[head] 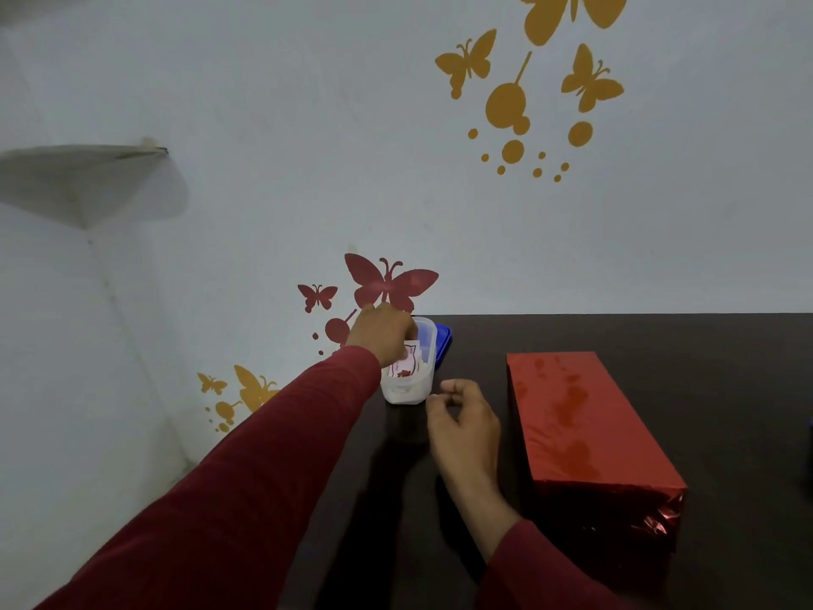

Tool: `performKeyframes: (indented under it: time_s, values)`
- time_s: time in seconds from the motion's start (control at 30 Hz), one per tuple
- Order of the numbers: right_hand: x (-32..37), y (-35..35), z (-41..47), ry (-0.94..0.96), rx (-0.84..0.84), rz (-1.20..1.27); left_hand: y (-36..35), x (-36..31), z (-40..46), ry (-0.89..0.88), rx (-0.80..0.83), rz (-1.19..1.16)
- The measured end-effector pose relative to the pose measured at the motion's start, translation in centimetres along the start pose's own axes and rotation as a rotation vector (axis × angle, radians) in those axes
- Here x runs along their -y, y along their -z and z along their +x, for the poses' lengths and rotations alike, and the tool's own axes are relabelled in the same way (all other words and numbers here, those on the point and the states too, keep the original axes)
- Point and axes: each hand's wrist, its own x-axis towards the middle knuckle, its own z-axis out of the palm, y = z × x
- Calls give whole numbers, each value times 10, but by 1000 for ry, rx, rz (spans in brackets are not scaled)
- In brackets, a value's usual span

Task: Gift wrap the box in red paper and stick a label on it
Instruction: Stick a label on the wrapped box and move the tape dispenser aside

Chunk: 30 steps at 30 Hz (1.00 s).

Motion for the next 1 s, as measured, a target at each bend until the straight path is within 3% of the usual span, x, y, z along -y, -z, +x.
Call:
performKeyframes:
  time_s: [0.1, 0.2, 0.3, 0.4, 0.47, 0.57, 0.7, 1.0]
  values:
    - [0, 0, 0, 13, -26, 0, 0, 4, -7, 5, -42, -63]
    - [1, 2, -1, 39, -42, 31, 4, 12, -16, 23, -220, -209]
    - [3, 4, -3, 80, -54, 86, 21, 8, -51, -18, -431, -435]
    - [4, 5, -7, 139, -8, 172, 23, -5, -108, 38, -500, -703]
    - [4, 6, -11, 192, 51, 202, 16, -17, -140, 110, -482, -936]
    - [1, 6, -14, 246, 134, 188, 14, -39, -166, 235, -327, -1341]
    - [-2, 7, -16, 267, 186, 182, 15, -56, -181, 497, -210, -1884]
    - [-6, 6, -16, 307, 282, 202, 8, -51, -188, 580, -215, -2030]
